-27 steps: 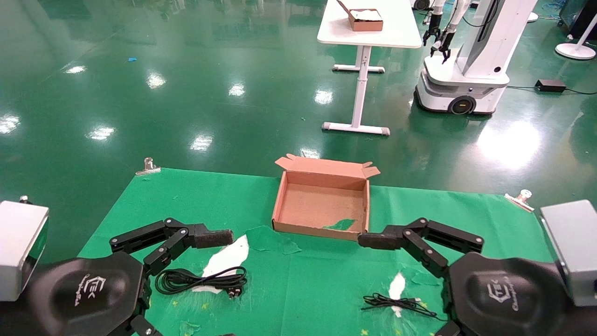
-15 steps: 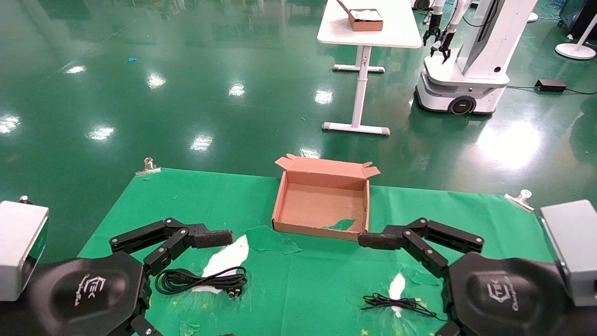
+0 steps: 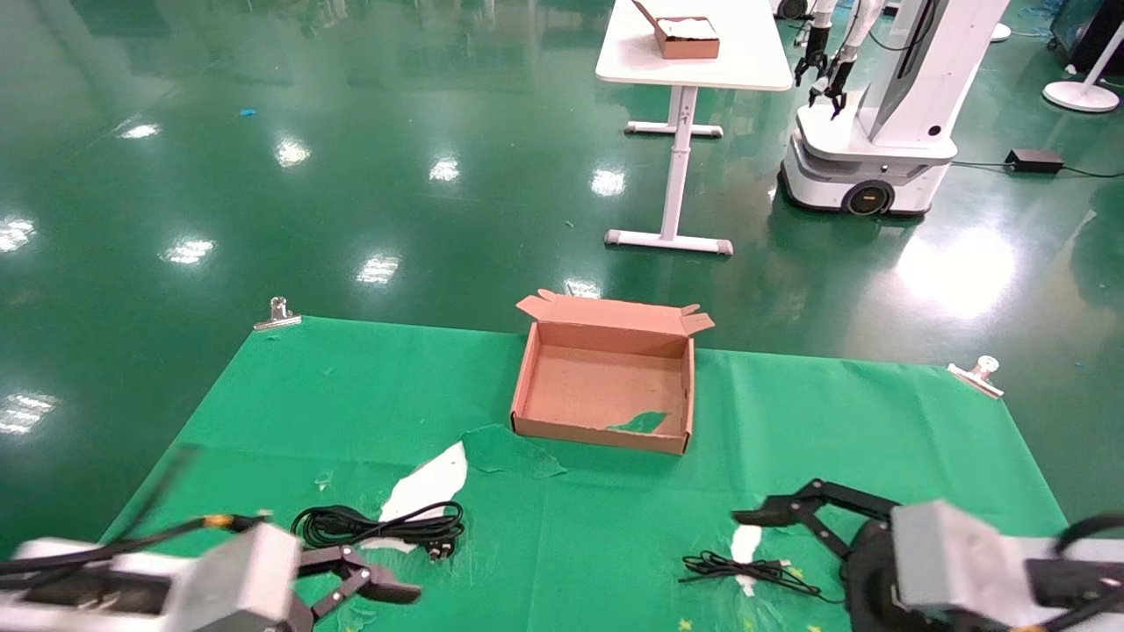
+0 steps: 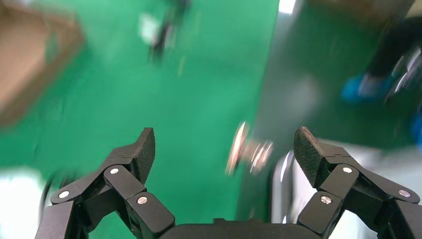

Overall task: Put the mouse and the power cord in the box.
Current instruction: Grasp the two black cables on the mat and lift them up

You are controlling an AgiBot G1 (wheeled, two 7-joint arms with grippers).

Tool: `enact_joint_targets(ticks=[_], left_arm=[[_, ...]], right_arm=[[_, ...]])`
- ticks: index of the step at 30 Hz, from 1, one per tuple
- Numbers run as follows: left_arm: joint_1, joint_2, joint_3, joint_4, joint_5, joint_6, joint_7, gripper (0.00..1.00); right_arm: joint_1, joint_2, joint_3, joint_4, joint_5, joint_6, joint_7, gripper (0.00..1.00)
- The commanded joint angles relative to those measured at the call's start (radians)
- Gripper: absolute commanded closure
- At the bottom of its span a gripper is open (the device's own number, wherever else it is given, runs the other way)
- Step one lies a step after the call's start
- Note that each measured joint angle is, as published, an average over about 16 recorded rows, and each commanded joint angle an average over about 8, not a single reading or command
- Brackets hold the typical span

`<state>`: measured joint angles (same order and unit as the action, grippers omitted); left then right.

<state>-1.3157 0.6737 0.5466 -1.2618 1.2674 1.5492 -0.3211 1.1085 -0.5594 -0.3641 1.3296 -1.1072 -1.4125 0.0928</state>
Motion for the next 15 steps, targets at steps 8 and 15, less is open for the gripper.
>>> enact_joint_targets(ticks=[8, 15], left_arm=[[-0.184, 0.125, 0.151, 0.107, 0.298, 0.023, -0.008, 0.0], [-0.189, 0.131, 0.156, 0.113, 0.308, 0.019, -0.006, 0.0]], right_arm=[[0.042, -0.009, -0.043, 0.011, -0.17, 0.04, -0.012, 0.0], [0.045, -0.012, -0.044, 0.007, -0.171, 0.041, -0.014, 0.0]])
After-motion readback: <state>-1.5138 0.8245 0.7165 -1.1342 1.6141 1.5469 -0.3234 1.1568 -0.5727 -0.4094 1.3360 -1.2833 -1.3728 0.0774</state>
